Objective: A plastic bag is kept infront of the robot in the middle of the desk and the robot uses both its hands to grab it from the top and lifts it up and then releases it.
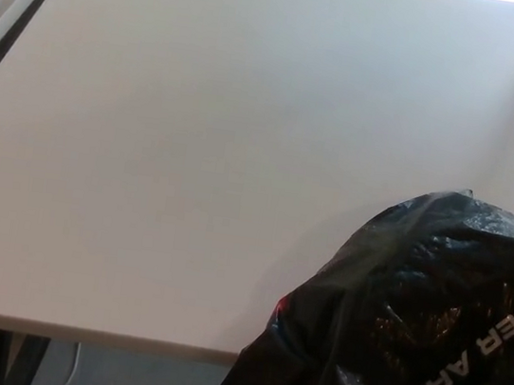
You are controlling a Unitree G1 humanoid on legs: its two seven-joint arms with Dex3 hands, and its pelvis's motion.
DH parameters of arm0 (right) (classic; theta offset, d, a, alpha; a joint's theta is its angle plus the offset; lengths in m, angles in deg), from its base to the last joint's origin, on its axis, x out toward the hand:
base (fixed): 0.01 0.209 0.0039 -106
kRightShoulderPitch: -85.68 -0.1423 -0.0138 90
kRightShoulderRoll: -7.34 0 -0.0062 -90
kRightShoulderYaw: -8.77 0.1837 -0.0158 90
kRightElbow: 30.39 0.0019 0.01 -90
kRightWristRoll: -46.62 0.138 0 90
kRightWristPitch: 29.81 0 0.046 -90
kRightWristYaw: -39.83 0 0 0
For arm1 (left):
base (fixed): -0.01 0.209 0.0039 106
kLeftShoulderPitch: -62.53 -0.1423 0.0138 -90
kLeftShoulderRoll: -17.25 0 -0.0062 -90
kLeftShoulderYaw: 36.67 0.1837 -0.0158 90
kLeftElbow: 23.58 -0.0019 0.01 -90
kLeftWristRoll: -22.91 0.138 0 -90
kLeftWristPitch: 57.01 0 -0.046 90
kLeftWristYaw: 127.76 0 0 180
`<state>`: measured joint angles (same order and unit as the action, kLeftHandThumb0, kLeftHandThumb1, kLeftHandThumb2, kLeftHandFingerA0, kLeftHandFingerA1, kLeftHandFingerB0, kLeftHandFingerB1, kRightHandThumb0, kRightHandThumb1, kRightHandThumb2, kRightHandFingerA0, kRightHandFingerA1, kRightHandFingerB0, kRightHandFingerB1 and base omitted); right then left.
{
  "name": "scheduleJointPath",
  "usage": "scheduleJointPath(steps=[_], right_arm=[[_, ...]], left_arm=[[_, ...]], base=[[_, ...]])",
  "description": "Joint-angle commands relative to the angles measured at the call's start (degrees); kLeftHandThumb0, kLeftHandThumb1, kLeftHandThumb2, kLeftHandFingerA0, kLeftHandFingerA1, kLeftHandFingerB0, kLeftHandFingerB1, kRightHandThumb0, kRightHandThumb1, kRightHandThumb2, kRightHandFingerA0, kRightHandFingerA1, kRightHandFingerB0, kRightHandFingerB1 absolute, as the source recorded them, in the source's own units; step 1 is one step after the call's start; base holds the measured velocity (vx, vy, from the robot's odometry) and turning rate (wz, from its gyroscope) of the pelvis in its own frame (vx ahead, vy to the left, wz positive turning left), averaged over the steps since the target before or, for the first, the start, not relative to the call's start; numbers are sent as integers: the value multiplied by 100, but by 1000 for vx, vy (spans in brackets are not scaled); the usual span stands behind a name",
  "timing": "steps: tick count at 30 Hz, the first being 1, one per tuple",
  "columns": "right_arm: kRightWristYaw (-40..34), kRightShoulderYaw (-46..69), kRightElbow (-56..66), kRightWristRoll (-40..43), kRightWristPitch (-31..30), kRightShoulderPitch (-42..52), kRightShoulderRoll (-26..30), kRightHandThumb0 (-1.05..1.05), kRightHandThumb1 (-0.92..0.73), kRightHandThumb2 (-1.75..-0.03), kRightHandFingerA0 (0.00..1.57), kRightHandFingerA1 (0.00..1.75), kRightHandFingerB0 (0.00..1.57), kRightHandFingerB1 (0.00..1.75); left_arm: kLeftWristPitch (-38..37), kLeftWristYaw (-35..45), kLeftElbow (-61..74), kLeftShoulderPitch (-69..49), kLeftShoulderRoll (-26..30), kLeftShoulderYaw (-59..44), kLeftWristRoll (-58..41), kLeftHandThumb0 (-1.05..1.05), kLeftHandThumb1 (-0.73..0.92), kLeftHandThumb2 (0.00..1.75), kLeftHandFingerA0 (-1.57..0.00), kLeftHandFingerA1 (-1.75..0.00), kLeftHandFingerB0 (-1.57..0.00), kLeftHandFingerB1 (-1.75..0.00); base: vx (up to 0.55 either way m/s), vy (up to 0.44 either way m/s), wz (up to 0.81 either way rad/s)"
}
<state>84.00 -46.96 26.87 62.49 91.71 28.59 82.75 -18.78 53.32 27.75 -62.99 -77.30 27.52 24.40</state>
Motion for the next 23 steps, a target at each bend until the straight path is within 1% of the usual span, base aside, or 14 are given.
scheduleJointPath(steps=[1, 2, 3, 4, 5, 13, 14, 15, 16, 17, 18, 19, 20, 23], right_arm=[[-1982, -927, -1185, -2196, 921, -203, 616, -70, -91, -66, 19, 32, 8, 26], [-1995, -922, -1023, -2227, 1107, -80, 558, -34, -57, -111, 1, 47, 0, 47], [-2044, -935, -829, -2282, 1285, 44, 459, -34, -57, -111, 1, 47, 0, 47], [-2168, -997, -714, -2382, 1404, 94, 425, -65, -87, -65, 25, 35, 14, 27], [-2260, -1062, -681, -2495, 1509, 85, 434, -66, -86, -65, 25, 35, 15, 28], [-2906, -1478, -242, -3249, 1409, 234, 655, -65, -87, -66, 25, 34, 18, 29], [-2972, -1556, -254, -3326, 1373, 231, 714, -67, -88, -66, 25, 35, 18, 29], [-3036, -1619, -282, -3385, 1363, 221, 758, -67, -88, -66, 25, 35, 18, 29], [-2961, -1700, -312, -3358, 1259, 186, 820, -71, -90, -67, 26, 35, 15, 28], [-2850, -1786, -344, -3307, 1132, 144, 887, -71, -90, -67, 26, 35, 15, 28], [-2671, -1919, -270, -3298, 994, 147, 1014, -34, -58, -112, 2, 47, 1, 47], [-2557, -2024, -258, -3273, 845, 101, 1092, -34, -59, -114, 1, 47, 0, 47], [-2205, -2108, -230, -3035, 604, 26, 1169, -76, -81, -110, 5, 35, 8, 32], [-1810, -2335, -133, -2581, 286, -62, 1299, -77, -81, -111, 7, 34, 7, 34]], left_arm=[[611, 730, -1675, 582, 280, -187, -771, -52, 90, 66, -52, -43, -38, -35], [625, 849, -1682, 594, 271, -153, -796, -56, 73, 99, -47, -56, -33, -50], [629, 1010, -1688, 607, 287, -141, -858, -56, 73, 99, -47, -56, -33, -50], [662, 1128, -1742, 655, 316, -120, -876, -61, 81, 73, -51, -45, -33, -37], [705, 1206, -1790, 707, 336, -86, -860, -57, 88, 67, -50, -41, -35, -34], [252, 979, -1723, 562, 390, 166, -443, -61, 82, 71, -51, -45, -34, -37], [183, 961, -1755, 534, 404, 170, -417, -59, 74, 101, -45, -56, -31, -49], [166, 988, -1795, 527, 415, 160, -439, -59, 74, 101, -45, -56, -31, -49], [165, 994, -1810, 532, 423, 170, -432, -61, 82, 72, -51, -45, -32, -36], [169, 995, -1820, 541, 431, 184, -417, -61, 82, 72, -51, -45, -32, -36], [153, 1005, -1842, 502, 407, 184, -437, -61, 82, 73, -51, -45, -32, -37], [151, 993, -1850, 505, 410, 198, -426, -56, 90, 67, -53, -43, -36, -35], [161, 973, -1772, 481, 399, 234, -395, -61, 83, 73, -52, -46, -32, -37], [170, 914, -1633, 449, 419, 322, -360, -56, 92, 67, -54, -44, -36, -35]], base=[[0, 0, 0], [0, 0, 0], [0, 0, 0], [0, 0, 0], [0, 0, 0], [0, 0, 0], [0, 0, 0], [0, 0, 0], [0, 0, 0], [0, 0, 0], [0, 0, 0], [0, 0, 0], [0, 0, 0], [0, 0, 0]])
